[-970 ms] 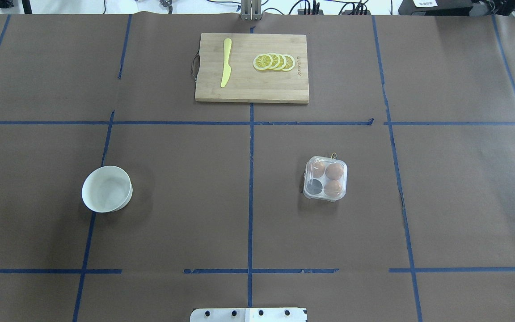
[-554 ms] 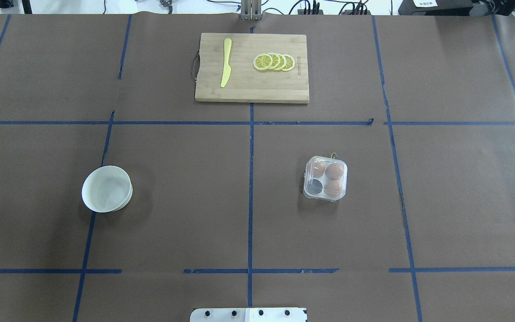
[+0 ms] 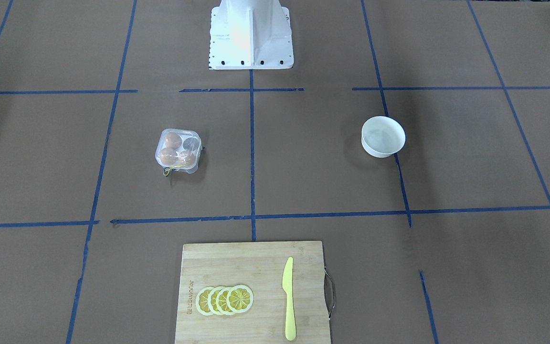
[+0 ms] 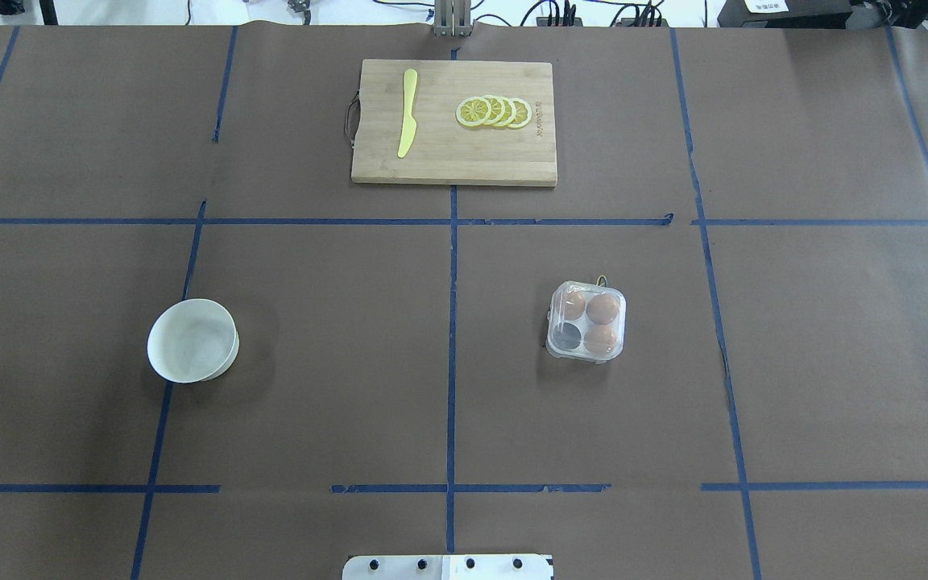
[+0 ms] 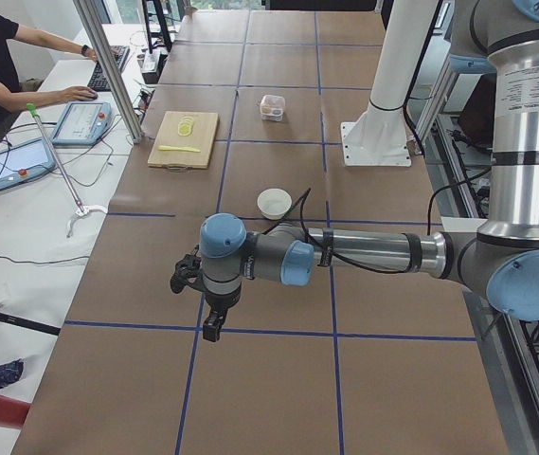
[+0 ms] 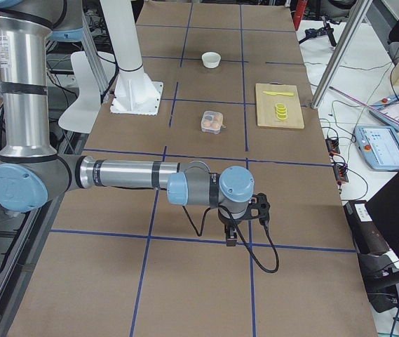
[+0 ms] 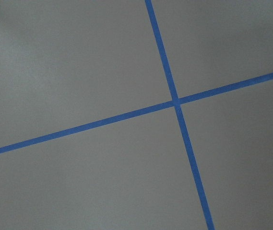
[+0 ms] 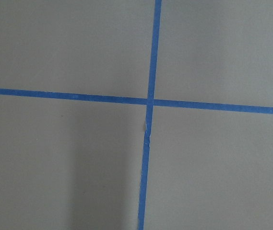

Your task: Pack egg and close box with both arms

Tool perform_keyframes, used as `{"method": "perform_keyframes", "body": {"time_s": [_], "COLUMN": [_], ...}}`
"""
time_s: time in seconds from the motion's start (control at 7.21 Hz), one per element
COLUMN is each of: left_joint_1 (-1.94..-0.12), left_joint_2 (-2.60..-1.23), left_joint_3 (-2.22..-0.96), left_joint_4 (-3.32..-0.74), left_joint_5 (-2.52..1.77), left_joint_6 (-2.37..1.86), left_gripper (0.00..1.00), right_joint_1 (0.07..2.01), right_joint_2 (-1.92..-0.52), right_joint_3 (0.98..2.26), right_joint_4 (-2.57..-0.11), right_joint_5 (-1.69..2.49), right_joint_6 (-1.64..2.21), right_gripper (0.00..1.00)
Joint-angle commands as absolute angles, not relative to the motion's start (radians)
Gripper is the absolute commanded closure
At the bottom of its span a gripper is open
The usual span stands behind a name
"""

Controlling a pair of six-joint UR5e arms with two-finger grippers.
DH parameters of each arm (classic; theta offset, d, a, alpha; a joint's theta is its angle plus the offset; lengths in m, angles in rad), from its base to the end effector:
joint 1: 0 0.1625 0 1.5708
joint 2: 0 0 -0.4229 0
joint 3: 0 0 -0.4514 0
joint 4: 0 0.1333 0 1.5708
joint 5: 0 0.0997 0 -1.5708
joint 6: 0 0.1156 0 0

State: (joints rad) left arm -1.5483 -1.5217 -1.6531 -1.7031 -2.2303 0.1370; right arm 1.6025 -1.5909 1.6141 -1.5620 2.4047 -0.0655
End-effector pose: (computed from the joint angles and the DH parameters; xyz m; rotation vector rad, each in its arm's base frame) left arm -0.0502 -0.5451 0.6436 0.1972 0.6489 0.2079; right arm 0.0649 -0.5431 0.6493 0.0706 -0.8314 -0.0452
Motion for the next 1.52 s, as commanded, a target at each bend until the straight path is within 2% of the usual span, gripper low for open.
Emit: {"method": "perform_keyframes", "body": {"time_s": [0.0,1.39], "left_joint_1": [-1.548,-1.548], "left_joint_2": [-1.522,-1.497], "left_joint_3": [-1.649,-1.651], "left_joint_4": [-1.703,-1.692], "left_joint_5": [-2.23,-2.359], "left_joint_6": [0.137,0.121], "left_gripper": [0.0,0.0], "right_joint_1": [1.603,1.603], "right_joint_2": [-1.592,-1.594], "right_joint_3": [1.614,1.608], "right_joint_4": [-1.56,-1.56], "right_joint_5": [2.399,2.401], "right_joint_6": [-0.064,-0.054], "right_gripper": [0.0,0.0]}}
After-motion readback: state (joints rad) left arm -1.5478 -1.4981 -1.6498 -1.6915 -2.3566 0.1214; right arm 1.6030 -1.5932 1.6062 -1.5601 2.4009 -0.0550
